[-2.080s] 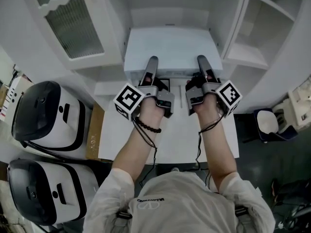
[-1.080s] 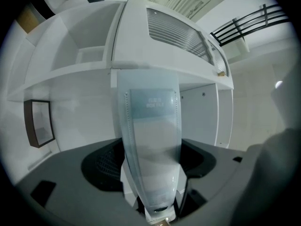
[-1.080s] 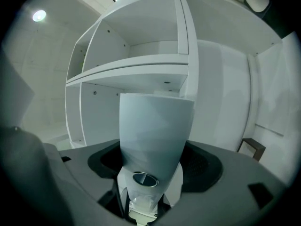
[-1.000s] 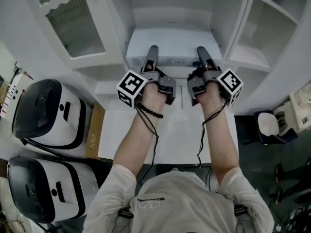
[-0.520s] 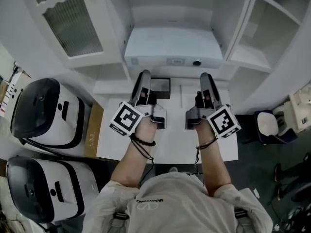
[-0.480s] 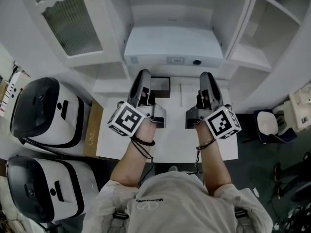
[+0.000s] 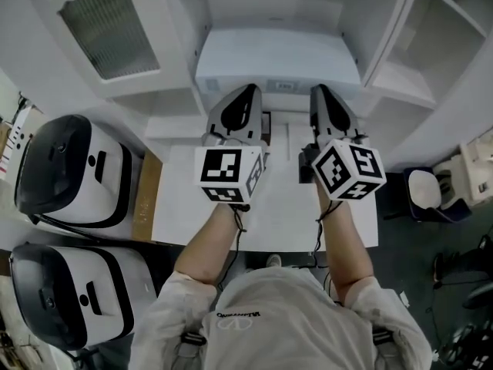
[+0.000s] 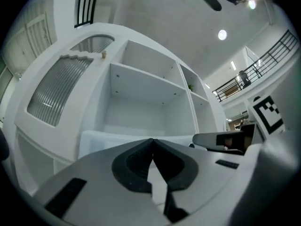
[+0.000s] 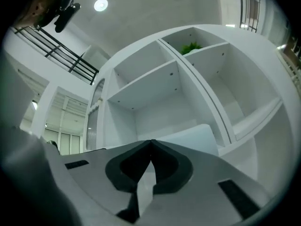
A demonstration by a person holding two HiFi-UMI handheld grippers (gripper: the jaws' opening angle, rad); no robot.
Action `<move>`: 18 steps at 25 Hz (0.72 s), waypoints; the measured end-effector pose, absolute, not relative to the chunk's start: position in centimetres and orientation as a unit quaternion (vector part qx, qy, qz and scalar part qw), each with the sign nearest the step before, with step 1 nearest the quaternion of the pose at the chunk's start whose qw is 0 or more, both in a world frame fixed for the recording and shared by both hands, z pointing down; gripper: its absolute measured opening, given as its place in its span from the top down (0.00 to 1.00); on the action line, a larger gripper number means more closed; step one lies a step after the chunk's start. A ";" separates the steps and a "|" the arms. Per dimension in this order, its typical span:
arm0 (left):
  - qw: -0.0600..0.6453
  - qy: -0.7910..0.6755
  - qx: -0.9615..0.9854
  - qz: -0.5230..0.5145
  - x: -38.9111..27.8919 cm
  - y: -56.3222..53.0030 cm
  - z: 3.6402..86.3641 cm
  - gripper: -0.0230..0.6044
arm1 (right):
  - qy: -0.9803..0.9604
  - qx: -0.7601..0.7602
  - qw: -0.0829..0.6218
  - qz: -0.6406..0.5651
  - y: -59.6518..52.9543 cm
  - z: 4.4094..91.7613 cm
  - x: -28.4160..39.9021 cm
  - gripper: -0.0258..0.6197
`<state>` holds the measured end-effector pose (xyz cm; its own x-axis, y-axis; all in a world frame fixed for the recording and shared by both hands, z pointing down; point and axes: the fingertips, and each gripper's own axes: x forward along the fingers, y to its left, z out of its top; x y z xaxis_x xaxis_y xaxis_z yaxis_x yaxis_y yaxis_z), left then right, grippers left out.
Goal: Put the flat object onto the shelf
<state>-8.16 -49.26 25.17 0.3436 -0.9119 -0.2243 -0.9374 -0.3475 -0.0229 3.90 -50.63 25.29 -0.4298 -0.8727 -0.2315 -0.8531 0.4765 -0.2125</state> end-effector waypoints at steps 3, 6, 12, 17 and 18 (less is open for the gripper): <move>0.051 0.567 -0.818 0.085 -7.7 -50.6 25.8 0.96 | 0.846 -0.512 0.146 -0.041 -51.5 25.6 3.5 0.95; 0.044 0.571 -0.815 0.088 -7.6 -51.4 26.0 0.96 | 0.844 -0.512 0.151 -0.050 -52.2 25.7 3.6 0.95; 0.031 0.572 -0.814 0.099 -7.4 -53.2 25.9 0.96 | 0.847 -0.506 0.151 -0.071 -54.2 25.6 3.8 0.95; 0.022 0.575 -0.811 0.103 -7.3 -54.6 26.0 0.96 | 0.849 -0.501 0.149 -0.081 -55.7 25.6 3.7 0.94; 0.021 0.575 -0.811 0.103 -7.3 -54.9 26.0 0.96 | 0.850 -0.497 0.152 -0.088 -55.9 25.6 3.7 0.95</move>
